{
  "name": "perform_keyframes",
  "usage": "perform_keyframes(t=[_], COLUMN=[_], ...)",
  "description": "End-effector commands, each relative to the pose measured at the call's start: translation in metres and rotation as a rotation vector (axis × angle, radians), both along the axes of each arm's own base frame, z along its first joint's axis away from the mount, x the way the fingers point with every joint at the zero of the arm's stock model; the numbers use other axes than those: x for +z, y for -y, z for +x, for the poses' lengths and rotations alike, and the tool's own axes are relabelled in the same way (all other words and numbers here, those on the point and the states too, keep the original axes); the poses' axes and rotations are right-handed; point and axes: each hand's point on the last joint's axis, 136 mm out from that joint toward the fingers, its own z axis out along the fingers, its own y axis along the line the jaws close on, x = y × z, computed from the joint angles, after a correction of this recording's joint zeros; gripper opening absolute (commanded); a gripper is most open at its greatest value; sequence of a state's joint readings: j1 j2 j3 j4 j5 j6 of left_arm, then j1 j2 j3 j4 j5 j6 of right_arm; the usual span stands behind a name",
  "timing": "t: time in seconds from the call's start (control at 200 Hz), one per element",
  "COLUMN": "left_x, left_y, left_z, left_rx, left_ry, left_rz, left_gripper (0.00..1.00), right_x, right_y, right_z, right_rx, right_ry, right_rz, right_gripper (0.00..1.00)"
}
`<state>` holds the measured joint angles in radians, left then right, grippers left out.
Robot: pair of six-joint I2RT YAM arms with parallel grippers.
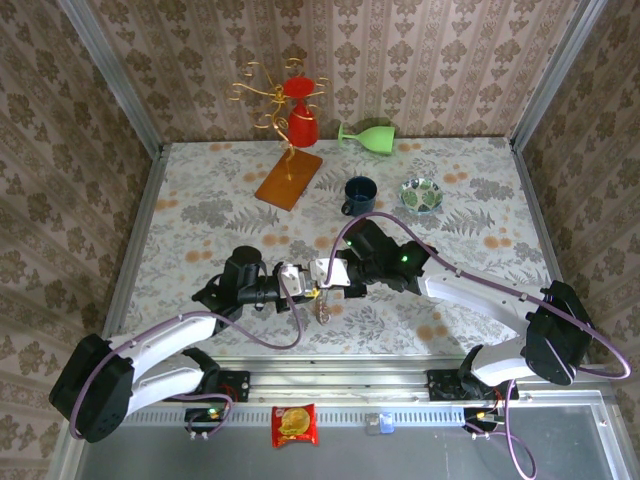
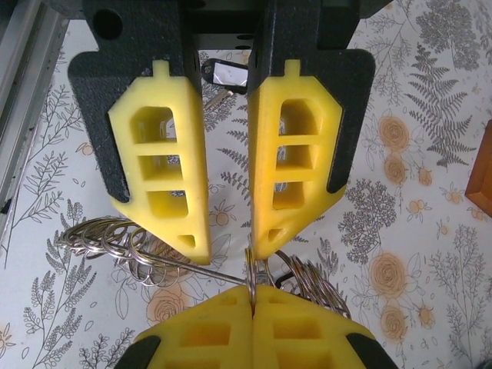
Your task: Put the keys on the keyring
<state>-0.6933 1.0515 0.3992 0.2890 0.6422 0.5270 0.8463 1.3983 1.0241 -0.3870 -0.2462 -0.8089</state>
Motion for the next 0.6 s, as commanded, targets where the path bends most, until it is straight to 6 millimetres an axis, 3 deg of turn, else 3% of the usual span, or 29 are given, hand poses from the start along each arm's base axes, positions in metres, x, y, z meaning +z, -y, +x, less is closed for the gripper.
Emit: perform_keyframes(t=[0.0,0.31,0.38,0.395,0.455,0.595], left_x=[0.042,0.027,0.027,0.028,0.027,0.026], left_y=[0.009,0.0,-0.001,-0.001,-0.002,-0.003], left_z=[0.001,0.005,0.005,0.005,0.004,-0.003], left_rx=[-0.017,0.044,0.047,0.047,0.043,0.004], left_ry=[0.103,0.088,0.081,0.079,0.074,0.061], left_rz=[-0.113,-0.062,-0.08,-0.085,-0.099,-0.117], left_gripper=[0.23,0.24,0.24,0.24,0.24,0.24], right_x=[-0.011,-0.008,-0.011,-0.001,0.002,-0.002], right_y=[-0.004,-0.002,-0.003,-0.002,-0.002,0.001], right_z=[-0.007,-0.007,-0.008,-0.009,-0.009,-0.01], right_rx=[0.022,0.002,0.005,0.006,0.009,0.017], right_ry=[-0.021,-0.052,-0.073,-0.055,-0.055,-0.061], right_rz=[-0.038,0.023,0.055,0.082,0.108,0.112], right_gripper=[0.0,0.0,0.0,0.0,0.0,0.0])
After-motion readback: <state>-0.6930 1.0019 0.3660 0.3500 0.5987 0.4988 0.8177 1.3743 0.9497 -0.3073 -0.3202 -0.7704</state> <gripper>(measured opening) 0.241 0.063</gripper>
